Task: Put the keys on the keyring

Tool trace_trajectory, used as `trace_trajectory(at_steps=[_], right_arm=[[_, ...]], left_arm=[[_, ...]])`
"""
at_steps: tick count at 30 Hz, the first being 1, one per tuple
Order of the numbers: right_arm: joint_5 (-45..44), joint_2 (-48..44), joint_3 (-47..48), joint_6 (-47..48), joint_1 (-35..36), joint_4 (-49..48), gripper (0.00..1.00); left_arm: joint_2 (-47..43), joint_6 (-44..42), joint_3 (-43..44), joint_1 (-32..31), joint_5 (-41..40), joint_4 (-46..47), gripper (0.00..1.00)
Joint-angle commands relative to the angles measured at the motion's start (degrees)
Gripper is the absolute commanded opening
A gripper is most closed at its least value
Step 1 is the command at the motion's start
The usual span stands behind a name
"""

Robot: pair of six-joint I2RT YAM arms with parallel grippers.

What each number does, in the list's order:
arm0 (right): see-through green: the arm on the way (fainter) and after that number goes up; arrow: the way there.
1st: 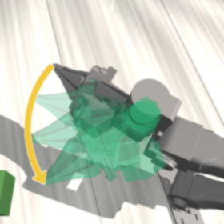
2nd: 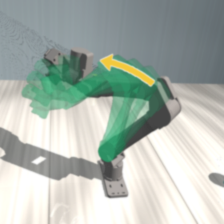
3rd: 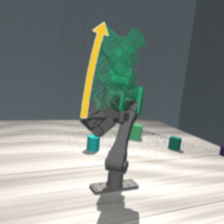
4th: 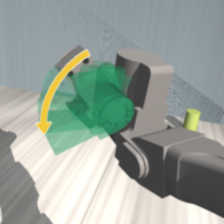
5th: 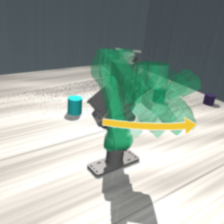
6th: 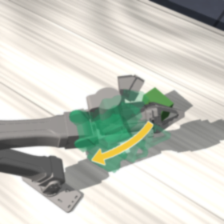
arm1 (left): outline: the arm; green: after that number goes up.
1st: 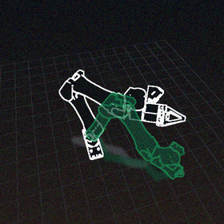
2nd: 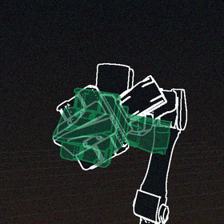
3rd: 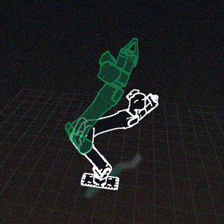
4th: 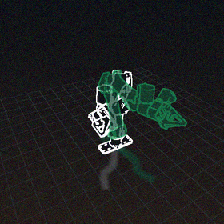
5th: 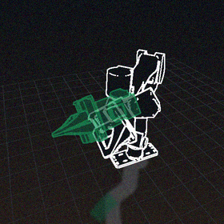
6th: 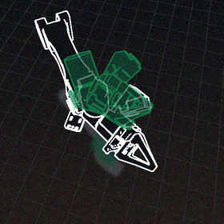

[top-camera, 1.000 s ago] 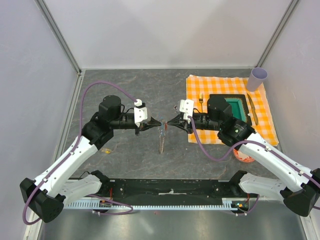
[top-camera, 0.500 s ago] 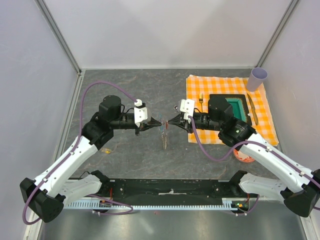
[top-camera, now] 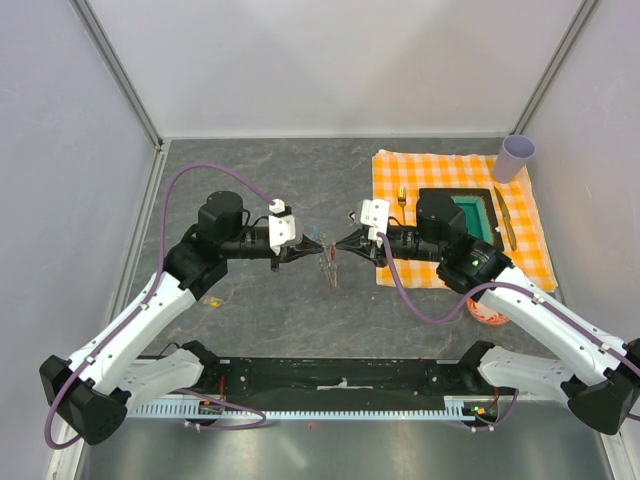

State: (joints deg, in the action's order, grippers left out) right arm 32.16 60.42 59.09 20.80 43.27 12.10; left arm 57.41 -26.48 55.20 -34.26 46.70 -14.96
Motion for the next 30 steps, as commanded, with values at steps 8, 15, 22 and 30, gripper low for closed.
trace_trajectory(at_steps=[8,15,22,30], right_arm=[[2.55,-0.04,2.61,0.65,-0.02,-0.76,0.0],[3.17,0.22,2.7,0.65,-0.02,-0.59,0.0],[3.78,0.66,2.79,0.74,-0.11,-0.23,0.0],[4.05,1.01,3.14,0.74,-0.02,0.03,0.0]], left_arm=[[-0.19,-0.77,1.75,-0.46,1.64,0.81,0.02],[-0.1,-0.77,1.84,-0.46,1.73,0.72,0.02],[-0.28,-0.77,1.84,-0.54,1.91,0.81,0.02],[-0.37,-0.85,1.84,-0.46,1.82,0.81,0.02]])
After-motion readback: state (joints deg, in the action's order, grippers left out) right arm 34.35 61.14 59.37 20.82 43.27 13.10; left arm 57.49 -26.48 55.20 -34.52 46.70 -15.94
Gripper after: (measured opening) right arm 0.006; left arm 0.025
